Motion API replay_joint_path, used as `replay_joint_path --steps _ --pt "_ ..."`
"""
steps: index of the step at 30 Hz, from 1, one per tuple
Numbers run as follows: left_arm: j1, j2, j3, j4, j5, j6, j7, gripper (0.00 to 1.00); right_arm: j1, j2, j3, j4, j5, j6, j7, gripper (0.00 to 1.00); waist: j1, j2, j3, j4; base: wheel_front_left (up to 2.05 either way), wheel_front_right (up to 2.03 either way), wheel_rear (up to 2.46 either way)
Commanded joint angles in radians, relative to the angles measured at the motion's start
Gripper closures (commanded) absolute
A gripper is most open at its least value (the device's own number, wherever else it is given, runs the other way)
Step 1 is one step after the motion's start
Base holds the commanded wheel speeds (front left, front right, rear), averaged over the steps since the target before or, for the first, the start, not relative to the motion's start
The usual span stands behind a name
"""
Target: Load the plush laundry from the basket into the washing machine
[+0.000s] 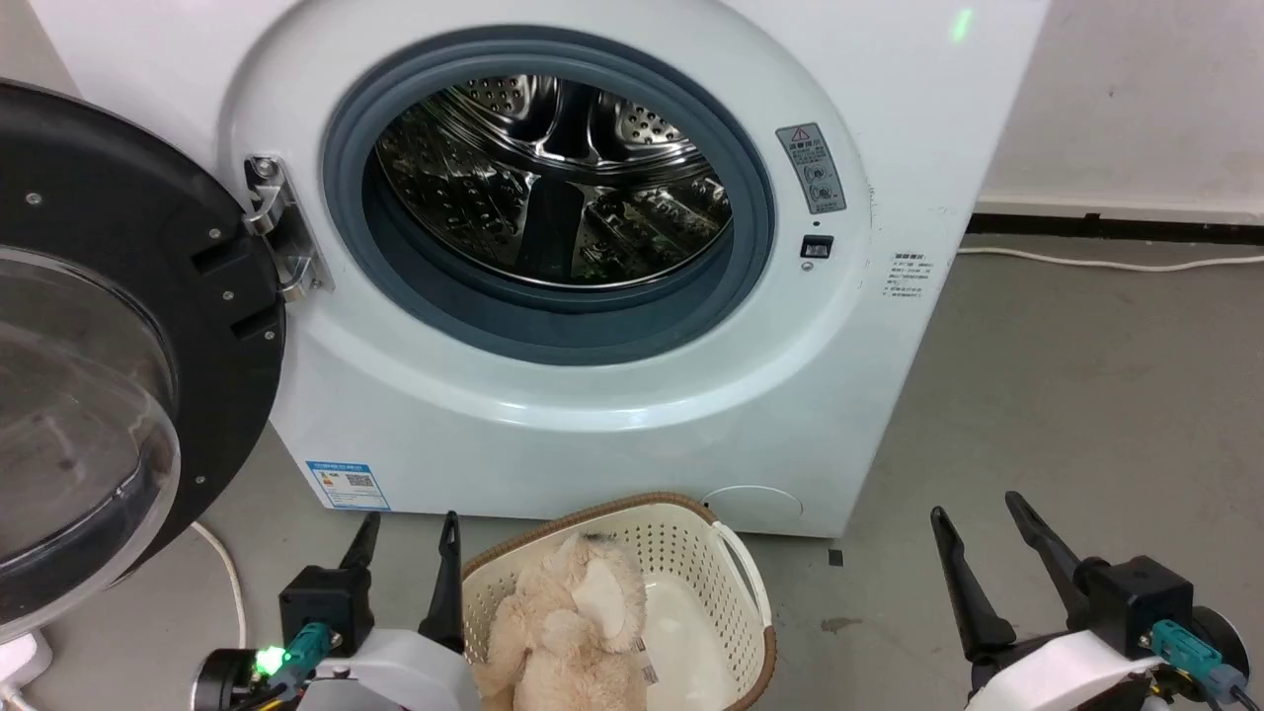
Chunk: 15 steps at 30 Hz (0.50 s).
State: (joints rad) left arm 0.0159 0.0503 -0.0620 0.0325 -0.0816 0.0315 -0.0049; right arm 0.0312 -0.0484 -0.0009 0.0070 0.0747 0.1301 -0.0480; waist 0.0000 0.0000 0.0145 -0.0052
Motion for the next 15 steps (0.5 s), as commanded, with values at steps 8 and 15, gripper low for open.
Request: replay_joint_path --steps 8,15 --pt "-0.050 0.001 -0.040 0.047 -0.037 0.010 0.046 0.00 0.006 -0.001 -0.005 0.000 0.029 0.000 -0.025 0.00 0.0000 0.0000 0.030 -0.009 0.00 0.00 0.00" --pt "-0.102 0.001 -0.073 0.118 -0.063 0.006 0.070 0.00 -0.009 -0.001 -0.004 -0.006 0.044 0.000 -0.040 0.00 0.0000 0.0000 0.072 -0.020 0.00 0.00 0.00"
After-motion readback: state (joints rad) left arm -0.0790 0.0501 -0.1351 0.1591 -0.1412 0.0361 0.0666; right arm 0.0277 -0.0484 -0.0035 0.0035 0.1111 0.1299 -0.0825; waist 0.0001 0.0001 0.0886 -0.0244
